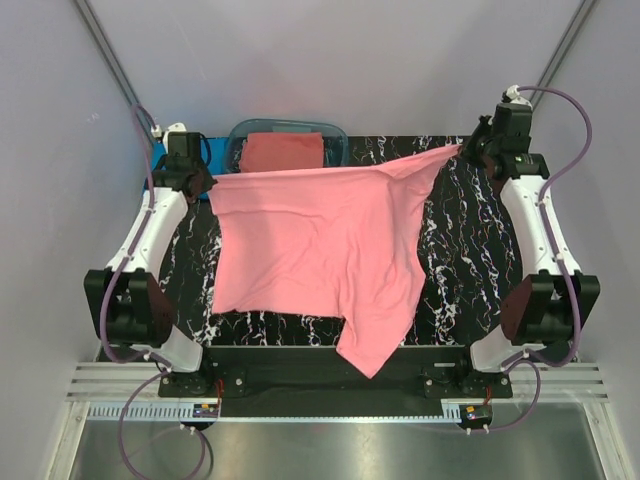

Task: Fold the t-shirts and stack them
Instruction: Flatten the tshirt out

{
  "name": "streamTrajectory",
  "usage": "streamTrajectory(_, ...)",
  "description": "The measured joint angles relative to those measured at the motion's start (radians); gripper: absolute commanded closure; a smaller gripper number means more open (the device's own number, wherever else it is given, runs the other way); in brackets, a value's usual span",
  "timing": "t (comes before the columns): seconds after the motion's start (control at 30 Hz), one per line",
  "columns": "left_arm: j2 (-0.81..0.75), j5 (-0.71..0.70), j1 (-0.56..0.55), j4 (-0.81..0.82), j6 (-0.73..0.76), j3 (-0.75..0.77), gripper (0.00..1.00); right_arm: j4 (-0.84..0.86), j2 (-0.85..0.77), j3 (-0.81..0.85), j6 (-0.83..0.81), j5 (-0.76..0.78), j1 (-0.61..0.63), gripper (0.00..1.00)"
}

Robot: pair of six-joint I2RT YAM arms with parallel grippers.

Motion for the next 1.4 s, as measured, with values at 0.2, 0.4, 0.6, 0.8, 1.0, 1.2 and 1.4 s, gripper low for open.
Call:
streamTrajectory(0.2, -0.180, 0.011, 0.000, -0.031, -0.010, 0.002, 1.00, -0.084, -0.115, 0.037, -0.002, 0.021, -0.010, 1.00)
streamTrajectory(0.4, -0.446, 0.019, 0.000, -0.029, -0.015, 0.041, 1.00, -0.103, -0.332, 0.147, 0.000, 0.052, -0.016, 1.00)
streamTrajectory(0.6, -0.626, 0.019, 0.001, -0.024, -0.003, 0.157, 1.00, -0.105, -0.555, 0.232, -0.002, 0.084, -0.017, 1.00)
streamTrajectory(0.8, -0.765, 0.013, 0.000, -0.023, 0.016, 0.243, 1.00, -0.103, -0.747, 0.246, -0.013, 0.106, -0.022, 1.00)
streamTrajectory(1.0, -0.846, -0.007, -0.033, -0.023, 0.031, 0.280, 1.00, -0.133, -0.822, 0.283, -0.049, 0.116, -0.023, 1.00)
streamTrajectory(1.2, -0.856, -0.030, -0.062, -0.026, 0.048, 0.273, 1.00, -0.155, -0.850, 0.284, -0.066, 0.116, -0.023, 1.00)
streamTrajectory(1.4, -0.829, -0.053, -0.068, 0.010, 0.075, 0.159, 1.00, -0.123, -0.847, 0.128, -0.060, 0.117, -0.023, 1.00)
